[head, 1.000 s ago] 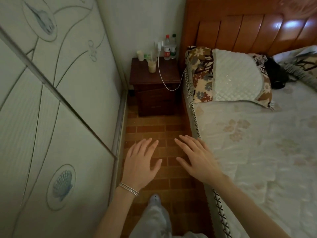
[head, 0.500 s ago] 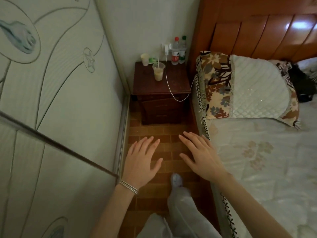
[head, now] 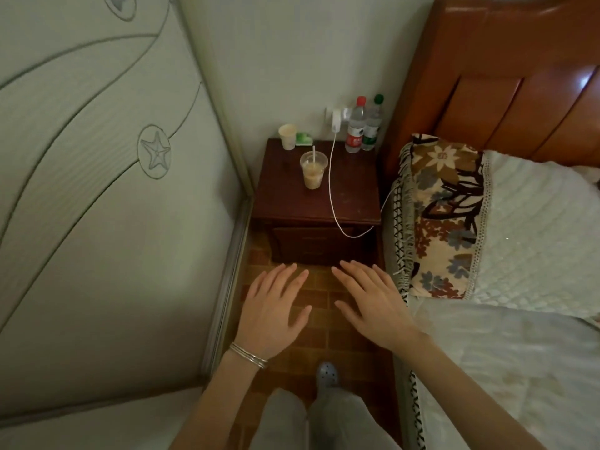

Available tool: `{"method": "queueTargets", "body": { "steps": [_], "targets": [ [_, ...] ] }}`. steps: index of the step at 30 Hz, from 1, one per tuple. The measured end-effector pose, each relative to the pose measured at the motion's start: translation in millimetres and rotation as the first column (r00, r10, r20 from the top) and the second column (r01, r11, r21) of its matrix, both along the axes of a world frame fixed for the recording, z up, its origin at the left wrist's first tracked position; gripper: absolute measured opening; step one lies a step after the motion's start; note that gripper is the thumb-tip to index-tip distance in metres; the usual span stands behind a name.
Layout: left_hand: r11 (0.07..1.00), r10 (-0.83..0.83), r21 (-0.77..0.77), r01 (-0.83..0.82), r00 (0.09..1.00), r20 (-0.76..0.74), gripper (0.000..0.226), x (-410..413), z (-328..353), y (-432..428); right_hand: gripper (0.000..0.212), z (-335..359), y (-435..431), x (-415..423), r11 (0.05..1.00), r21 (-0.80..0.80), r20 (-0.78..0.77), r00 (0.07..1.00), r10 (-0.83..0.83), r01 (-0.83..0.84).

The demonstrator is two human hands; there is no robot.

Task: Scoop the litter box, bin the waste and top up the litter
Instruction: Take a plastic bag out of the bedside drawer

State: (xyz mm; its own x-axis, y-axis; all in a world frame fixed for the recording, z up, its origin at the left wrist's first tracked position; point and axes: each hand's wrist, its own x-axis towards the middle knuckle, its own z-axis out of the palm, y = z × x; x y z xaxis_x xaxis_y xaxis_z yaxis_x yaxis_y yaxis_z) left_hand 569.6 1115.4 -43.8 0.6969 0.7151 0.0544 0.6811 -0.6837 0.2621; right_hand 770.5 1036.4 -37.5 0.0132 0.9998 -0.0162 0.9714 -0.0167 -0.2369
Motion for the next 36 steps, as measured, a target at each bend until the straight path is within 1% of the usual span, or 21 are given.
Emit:
{"method": "queueTargets", "body": {
  "steps": [3,7,10,13,15,18,23,25,31,36],
  "targets": [
    [1.000,-0.005,-0.018,0.005,1.000,-0.008,0.057,12,-6,34,0.055,-8,29,16,1.000,-0.022,-0.007,1.000,0.008,-0.008],
    [0.999,-0.028,-0.020,0.027,0.999,-0.032,0.057,22,-17,78,0.056,-22,67,30,1.000,-0.029,0.023,1.000,0.011,-0.011],
    [0.998,-0.058,-0.024,0.057,0.998,-0.040,0.057,23,-22,105,0.056,-27,93,31,0.999,-0.024,0.032,0.999,-0.020,0.021],
    [0.994,-0.104,-0.040,0.102,0.994,-0.031,0.056,22,-31,130,0.056,-34,116,25,0.998,-0.023,0.002,0.998,-0.066,0.066],
    [0.989,-0.142,-0.049,0.140,0.989,-0.038,0.056,21,-45,150,0.055,-48,134,21,0.998,-0.015,-0.003,0.998,-0.067,0.067],
    [0.981,-0.189,-0.058,0.185,0.980,-0.057,0.056,21,-87,180,0.054,-86,160,23,0.999,-0.025,0.000,0.999,-0.038,0.038],
    [0.973,-0.229,-0.044,0.226,0.970,-0.081,0.054,28,-194,212,0.053,-195,189,29,0.999,-0.042,0.017,1.000,-0.018,0.019],
    [0.972,-0.236,-0.039,0.234,0.968,-0.084,0.054,32,-249,219,0.051,-253,196,30,0.999,-0.031,0.023,1.000,0.005,-0.005],
    [0.974,-0.227,-0.025,0.225,0.971,-0.078,0.054,45,-428,243,0.057,-445,216,40,0.999,-0.006,0.049,0.998,0.039,-0.039],
    [0.964,-0.260,0.027,0.266,0.956,-0.133,0.055,58,-559,265,0.058,-585,239,63,0.997,0.005,0.124,0.990,0.072,-0.073]
  ]
}}
